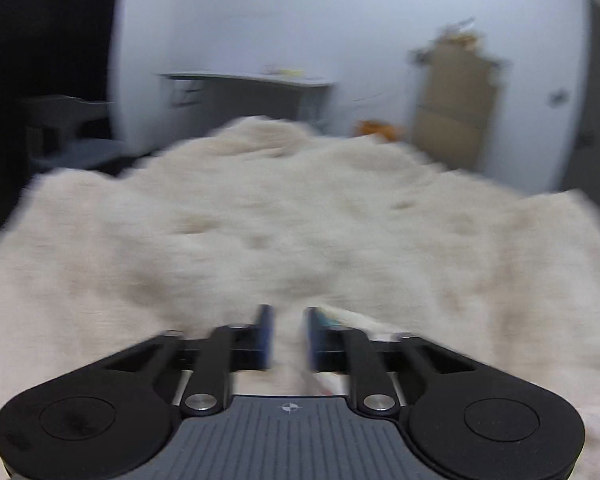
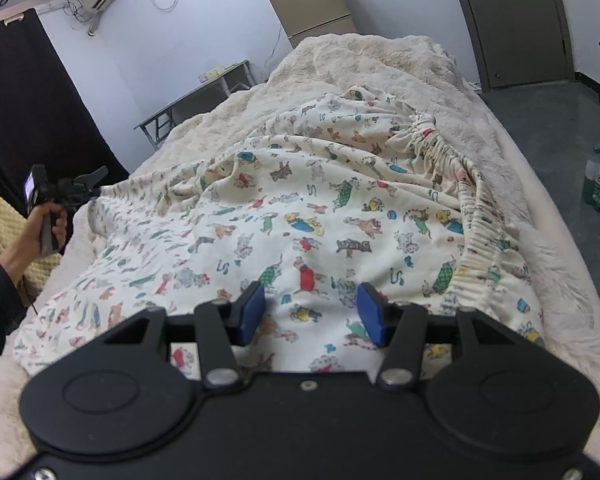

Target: Fold clothes

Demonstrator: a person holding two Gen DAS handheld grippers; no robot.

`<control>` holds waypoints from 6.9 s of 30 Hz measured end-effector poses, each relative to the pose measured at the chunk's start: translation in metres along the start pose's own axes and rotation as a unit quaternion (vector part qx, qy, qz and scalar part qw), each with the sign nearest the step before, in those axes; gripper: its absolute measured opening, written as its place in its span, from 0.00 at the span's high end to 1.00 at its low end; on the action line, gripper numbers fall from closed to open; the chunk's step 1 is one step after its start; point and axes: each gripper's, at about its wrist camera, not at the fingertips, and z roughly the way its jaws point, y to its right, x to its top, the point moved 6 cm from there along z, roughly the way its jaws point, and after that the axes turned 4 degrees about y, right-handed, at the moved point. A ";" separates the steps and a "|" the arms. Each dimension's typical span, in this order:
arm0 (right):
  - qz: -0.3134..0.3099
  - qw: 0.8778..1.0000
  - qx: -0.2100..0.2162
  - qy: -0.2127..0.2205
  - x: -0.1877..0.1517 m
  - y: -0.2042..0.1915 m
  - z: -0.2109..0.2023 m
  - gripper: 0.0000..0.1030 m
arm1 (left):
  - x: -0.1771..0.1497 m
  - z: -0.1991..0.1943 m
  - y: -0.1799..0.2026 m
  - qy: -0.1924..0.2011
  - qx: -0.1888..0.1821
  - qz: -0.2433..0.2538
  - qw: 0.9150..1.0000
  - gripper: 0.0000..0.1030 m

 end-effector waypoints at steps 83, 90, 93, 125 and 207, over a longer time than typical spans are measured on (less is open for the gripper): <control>-0.011 1.000 -0.013 -0.002 -0.005 -0.005 0.005 0.48 | -0.118 -0.112 -0.005 -0.101 -0.374 0.012 0.922 0.35; -0.013 1.000 -0.014 -0.002 -0.005 -0.005 0.005 0.48 | -0.105 -0.034 -0.088 -0.135 -0.224 -0.182 0.948 0.29; -0.013 1.000 -0.015 -0.003 -0.006 -0.005 0.005 0.48 | -0.144 0.006 -0.111 -0.188 -0.185 -0.264 0.928 0.29; -0.015 1.000 -0.022 0.000 -0.007 -0.008 0.006 0.47 | -0.125 0.003 -0.120 -0.138 -0.089 -0.149 0.975 0.38; -0.451 0.890 0.003 -0.061 -0.043 -0.099 -0.059 0.20 | -0.320 -0.243 -0.013 0.081 -0.096 0.520 0.845 0.25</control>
